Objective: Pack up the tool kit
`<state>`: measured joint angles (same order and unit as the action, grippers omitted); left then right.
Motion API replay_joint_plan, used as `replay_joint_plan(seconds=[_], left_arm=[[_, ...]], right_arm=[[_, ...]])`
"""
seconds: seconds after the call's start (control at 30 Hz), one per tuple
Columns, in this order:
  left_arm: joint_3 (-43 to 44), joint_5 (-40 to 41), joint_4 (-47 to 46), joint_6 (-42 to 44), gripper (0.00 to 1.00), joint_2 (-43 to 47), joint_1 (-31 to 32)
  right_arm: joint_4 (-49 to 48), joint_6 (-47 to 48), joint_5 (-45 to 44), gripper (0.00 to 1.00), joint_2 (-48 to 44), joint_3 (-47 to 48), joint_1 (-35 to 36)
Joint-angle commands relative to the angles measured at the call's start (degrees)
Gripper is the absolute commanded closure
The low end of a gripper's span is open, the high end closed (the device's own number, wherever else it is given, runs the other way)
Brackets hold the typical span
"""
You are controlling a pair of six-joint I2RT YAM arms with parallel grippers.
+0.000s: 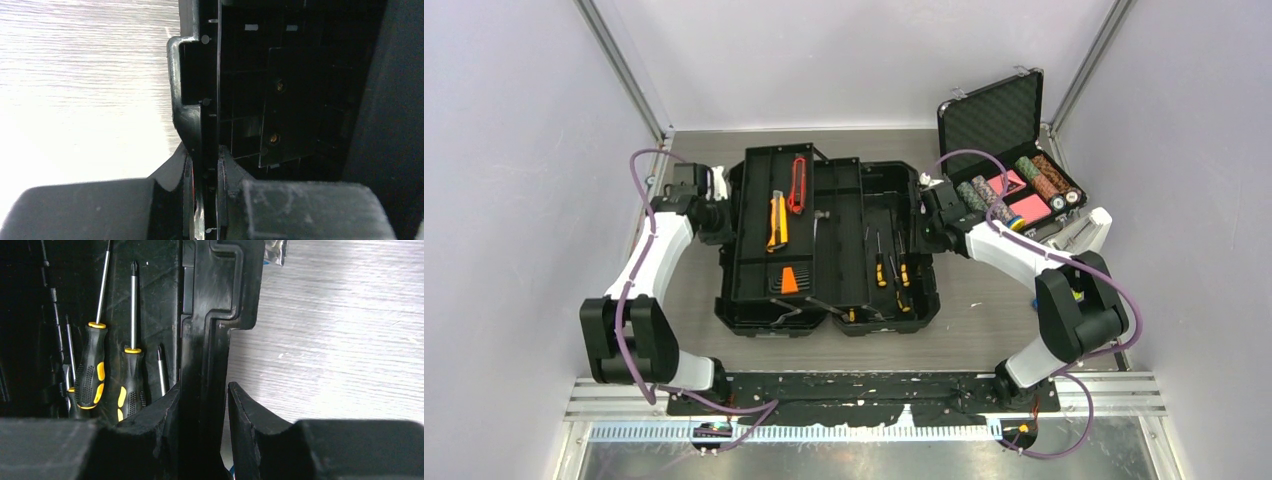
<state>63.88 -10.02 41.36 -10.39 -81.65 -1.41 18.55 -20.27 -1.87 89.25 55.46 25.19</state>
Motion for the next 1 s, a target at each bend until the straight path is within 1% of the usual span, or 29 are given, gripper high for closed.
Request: replay_joint_plan(seconds=[0.0,0.13,0.33,0.57,0.7,0.97], left_arm=[[9.05,15.85,-1.81,1.69,1.00,5.88,0.87],[12.17,24.60,-0.67,4.47,1.00,7.66,5.19],[17.14,34.96,0.61,8.21,1.00,9.06,10.61],[23.00,49.78,1.67,14.39,1.00,7.47,19.30],[24.85,57.75,0.33,17.54,1.00,6.31,24.77],[28.45,66.81,-1.07,19.50,1.00,4.46,35.42]], right_arm=[[-2.19,-7.01,0.12,0.85,-4.57,-0.04,2.15],[-4.34,-8.65,0.88,0.83,-4.20,0.30,4.26],[-8.05,-12.01,0.80,0.81,-3.15,-0.17,6.98],[-14.13,-17.59,-0.73,0.79,-0.94,-1.18,10.33],[-16.57,-19.53,-1.36,0.78,0.97,0.30,11.68],[-19.16,-23.28,-3.22,0.78,4.92,3.70,12.99]])
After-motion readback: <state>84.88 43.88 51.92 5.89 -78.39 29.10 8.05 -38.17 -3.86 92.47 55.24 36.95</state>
